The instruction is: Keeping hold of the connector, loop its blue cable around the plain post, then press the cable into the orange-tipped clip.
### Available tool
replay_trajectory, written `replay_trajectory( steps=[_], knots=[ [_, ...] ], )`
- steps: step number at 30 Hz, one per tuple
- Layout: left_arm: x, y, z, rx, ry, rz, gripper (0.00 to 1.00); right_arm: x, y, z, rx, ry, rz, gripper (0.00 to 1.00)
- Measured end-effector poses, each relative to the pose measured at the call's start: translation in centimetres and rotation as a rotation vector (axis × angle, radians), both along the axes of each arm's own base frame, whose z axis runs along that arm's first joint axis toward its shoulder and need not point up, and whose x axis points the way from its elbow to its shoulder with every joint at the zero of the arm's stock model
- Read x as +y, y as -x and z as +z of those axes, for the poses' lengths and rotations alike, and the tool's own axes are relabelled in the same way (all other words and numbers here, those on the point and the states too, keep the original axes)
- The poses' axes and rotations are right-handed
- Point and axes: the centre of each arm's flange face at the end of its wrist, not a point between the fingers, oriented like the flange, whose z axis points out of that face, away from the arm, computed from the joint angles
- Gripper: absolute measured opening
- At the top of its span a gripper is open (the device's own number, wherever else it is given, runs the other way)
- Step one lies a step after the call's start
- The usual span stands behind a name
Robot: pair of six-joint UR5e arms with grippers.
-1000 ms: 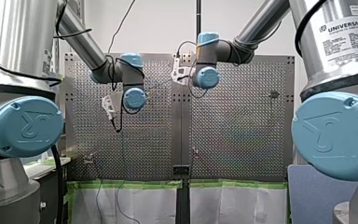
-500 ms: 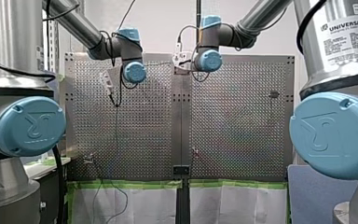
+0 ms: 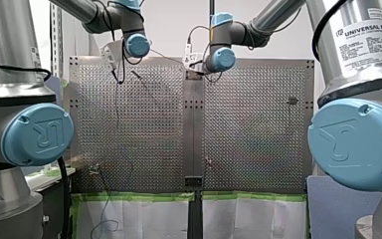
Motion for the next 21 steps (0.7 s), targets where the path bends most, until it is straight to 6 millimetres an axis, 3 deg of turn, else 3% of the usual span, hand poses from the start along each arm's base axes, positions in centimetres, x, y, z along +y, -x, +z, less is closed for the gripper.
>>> replay_trajectory(
  steps=[6,21],
  knots=[
    [0.7,-1.4,1.7,0.008,-0.018,0.004,0.00,-0.4,-0.4,0.4,-0.007,0.012,0.023,0.00],
    [4.1,-9.8,1.3,0.109,-0.047,-0.007,0.00,-2.5,-2.3,-0.2,-0.002,0.012,0.037,0.00]
  ],
)
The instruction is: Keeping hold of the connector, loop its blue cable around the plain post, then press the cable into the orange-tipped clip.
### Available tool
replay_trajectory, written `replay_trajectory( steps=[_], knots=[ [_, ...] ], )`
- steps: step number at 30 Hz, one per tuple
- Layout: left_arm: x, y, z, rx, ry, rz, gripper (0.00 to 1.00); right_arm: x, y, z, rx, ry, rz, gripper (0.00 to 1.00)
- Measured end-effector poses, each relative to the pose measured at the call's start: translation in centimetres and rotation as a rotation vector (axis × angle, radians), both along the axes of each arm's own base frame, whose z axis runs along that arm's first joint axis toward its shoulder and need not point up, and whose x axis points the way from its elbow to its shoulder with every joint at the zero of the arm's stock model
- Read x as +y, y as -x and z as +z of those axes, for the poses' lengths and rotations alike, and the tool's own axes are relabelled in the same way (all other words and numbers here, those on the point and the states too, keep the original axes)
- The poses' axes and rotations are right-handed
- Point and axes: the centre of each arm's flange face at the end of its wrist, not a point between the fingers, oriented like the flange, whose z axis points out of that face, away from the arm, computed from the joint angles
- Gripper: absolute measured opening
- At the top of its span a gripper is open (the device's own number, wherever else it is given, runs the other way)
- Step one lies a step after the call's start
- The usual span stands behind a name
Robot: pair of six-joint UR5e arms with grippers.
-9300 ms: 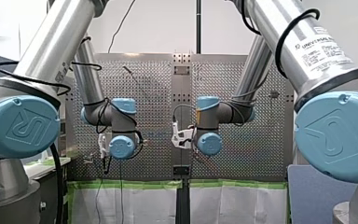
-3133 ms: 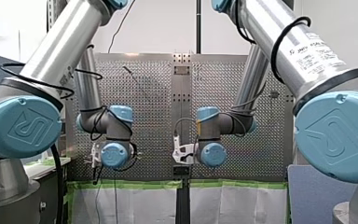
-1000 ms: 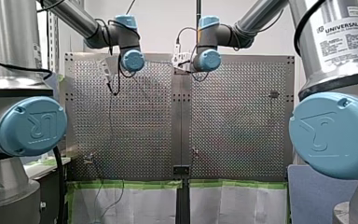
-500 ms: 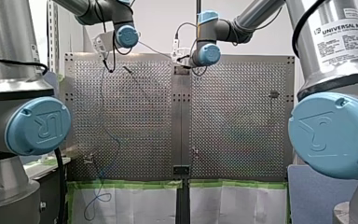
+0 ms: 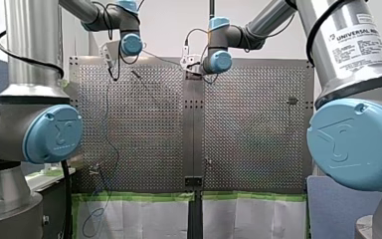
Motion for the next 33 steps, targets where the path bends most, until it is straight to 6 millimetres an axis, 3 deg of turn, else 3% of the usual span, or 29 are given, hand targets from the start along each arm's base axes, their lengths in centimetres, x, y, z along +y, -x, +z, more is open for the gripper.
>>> replay_trajectory(
  steps=[10,18,33],
  knots=[
    [3.8,-3.4,2.0,-0.002,0.030,-0.012,0.00,-0.6,-0.3,0.4,-0.010,0.016,-0.003,0.00],
    [6.8,-5.3,1.5,-0.004,0.037,-0.016,0.00,-1.3,0.0,0.5,-0.022,0.031,-0.008,0.00],
    [13.1,-10.8,-5.4,0.107,0.052,-0.005,0.00,-2.6,-0.1,-1.6,-0.004,0.011,-0.018,0.00]
  ],
)
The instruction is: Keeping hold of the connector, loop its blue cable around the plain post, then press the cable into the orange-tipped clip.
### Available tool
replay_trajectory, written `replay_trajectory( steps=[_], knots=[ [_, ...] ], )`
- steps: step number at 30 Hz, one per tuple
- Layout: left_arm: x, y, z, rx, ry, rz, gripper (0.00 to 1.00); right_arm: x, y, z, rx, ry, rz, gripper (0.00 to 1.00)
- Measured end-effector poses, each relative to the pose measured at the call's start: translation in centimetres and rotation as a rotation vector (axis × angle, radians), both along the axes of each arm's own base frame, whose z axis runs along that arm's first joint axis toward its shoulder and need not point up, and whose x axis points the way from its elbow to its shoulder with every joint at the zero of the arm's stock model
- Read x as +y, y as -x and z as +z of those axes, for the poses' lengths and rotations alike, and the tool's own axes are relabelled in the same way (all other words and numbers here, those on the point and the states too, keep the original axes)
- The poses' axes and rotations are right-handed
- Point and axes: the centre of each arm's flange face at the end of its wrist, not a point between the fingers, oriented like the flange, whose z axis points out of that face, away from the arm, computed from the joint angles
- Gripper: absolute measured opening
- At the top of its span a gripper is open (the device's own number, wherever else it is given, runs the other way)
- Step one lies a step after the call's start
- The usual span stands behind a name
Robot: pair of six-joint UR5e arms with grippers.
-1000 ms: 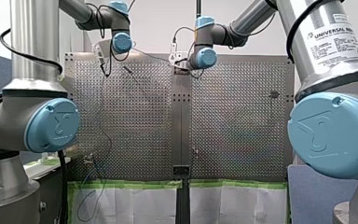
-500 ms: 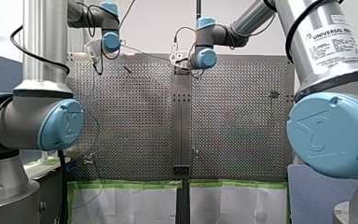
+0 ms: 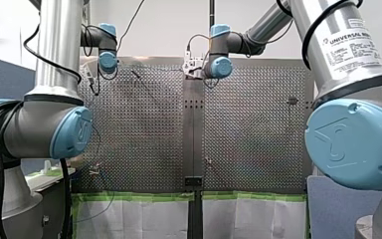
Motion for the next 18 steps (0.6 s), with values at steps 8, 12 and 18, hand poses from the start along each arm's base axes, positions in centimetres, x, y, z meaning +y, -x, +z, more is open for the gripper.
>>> replay_trajectory(
  steps=[8,12,18],
  knots=[
    [-0.3,0.0,-2.0,0.027,0.002,-0.028,0.00,-0.5,0.0,-0.9,0.006,-0.013,-0.015,0.00],
    [-1.0,0.2,-2.8,0.027,0.007,-0.055,0.00,-1.1,0.2,-1.9,0.013,-0.026,-0.043,0.00],
    [-1.8,-0.2,-4.3,0.049,0.014,-0.077,0.00,-1.9,-0.2,-4.9,0.044,-0.061,-0.056,0.00]
  ],
)
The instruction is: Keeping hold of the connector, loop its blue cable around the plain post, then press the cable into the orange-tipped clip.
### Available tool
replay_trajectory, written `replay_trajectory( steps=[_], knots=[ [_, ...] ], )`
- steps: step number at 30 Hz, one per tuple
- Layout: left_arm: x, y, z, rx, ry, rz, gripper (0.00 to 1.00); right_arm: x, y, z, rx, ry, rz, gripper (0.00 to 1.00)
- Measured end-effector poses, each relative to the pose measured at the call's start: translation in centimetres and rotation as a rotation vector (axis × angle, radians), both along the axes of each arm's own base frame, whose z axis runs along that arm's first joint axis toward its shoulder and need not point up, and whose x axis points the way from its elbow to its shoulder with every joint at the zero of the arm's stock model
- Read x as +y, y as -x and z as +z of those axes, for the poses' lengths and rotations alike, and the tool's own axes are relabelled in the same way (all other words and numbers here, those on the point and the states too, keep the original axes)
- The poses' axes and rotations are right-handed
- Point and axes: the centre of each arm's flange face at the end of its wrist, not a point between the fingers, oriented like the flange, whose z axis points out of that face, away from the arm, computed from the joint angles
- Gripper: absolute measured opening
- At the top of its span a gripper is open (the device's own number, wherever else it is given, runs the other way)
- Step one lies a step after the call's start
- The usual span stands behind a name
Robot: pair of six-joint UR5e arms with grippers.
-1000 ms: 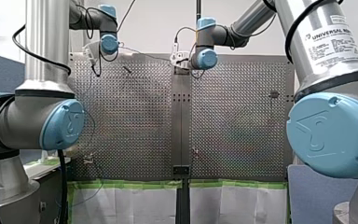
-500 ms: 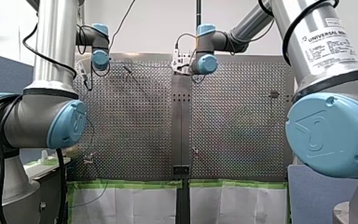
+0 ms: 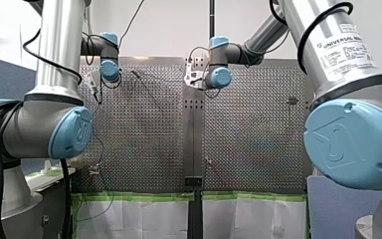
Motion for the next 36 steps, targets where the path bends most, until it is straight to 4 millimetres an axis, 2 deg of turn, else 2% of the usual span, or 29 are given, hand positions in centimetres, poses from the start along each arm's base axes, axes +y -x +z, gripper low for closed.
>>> replay_trajectory(
  steps=[7,13,15,17,18,20,21,23,25,26,27,28,29,30,32,36],
  knots=[
    [-1.1,-1.1,-3.2,0.056,0.007,-0.029,0.00,-0.7,-0.7,-3.7,0.027,-0.038,-0.003,0.00],
    [-1.7,-1.0,-4.7,0.065,0.024,-0.039,0.02,-0.7,-1.4,-7.8,0.070,-0.090,-0.007,0.00],
    [-1.8,-0.9,-5.3,0.063,0.035,-0.041,0.05,-0.6,-1.7,-9.2,0.085,-0.106,-0.014,0.00],
    [-1.9,-0.6,-6.0,0.061,0.045,-0.043,0.13,-0.5,-1.9,-10.6,0.101,-0.124,-0.024,0.00],
    [-1.9,-0.6,-6.2,0.059,0.047,-0.044,0.13,-0.4,-2.0,-11.2,0.108,-0.130,-0.028,0.00],
    [-2.0,-0.5,-6.6,0.052,0.050,-0.046,0.28,-0.2,-2.2,-12.6,0.124,-0.146,-0.039,0.00],
    [-2.1,-0.4,-6.7,0.050,0.050,-0.047,0.28,-0.1,-2.3,-13.2,0.130,-0.152,-0.043,0.00],
    [-2.1,-0.4,-6.8,0.047,0.051,-0.048,0.44,0.1,-2.6,-14.5,0.143,-0.164,-0.047,0.00],
    [-2.1,-0.4,-6.8,0.045,0.051,-0.048,0.47,0.3,-2.8,-15.2,0.151,-0.171,-0.046,0.00],
    [-2.2,-0.4,-6.8,0.045,0.051,-0.048,0.60,0.5,-2.9,-15.5,0.154,-0.173,-0.044,0.00],
    [-2.2,-0.4,-6.8,0.045,0.050,-0.049,0.60,0.6,-3.0,-15.7,0.155,-0.174,-0.043,0.00],
    [-2.2,-0.4,-6.8,0.044,0.048,-0.049,0.69,0.7,-3.1,-15.8,0.157,-0.175,-0.041,0.00],
    [-2.2,-0.4,-6.8,0.044,0.045,-0.050,0.83,0.9,-3.2,-16.0,0.158,-0.177,-0.039,0.00],
    [-2.3,-0.4,-6.8,0.044,0.040,-0.050,0.83,1.0,-3.2,-16.1,0.159,-0.178,-0.038,0.00],
    [-2.3,-0.4,-6.8,0.044,0.031,-0.047,1.00,1.2,-3.2,-16.5,0.160,-0.180,-0.037,0.00],
    [-2.3,-0.3,-6.8,0.045,0.022,-0.025,1.00,1.5,-2.9,-17.7,0.159,-0.182,-0.035,0.00]
  ],
)
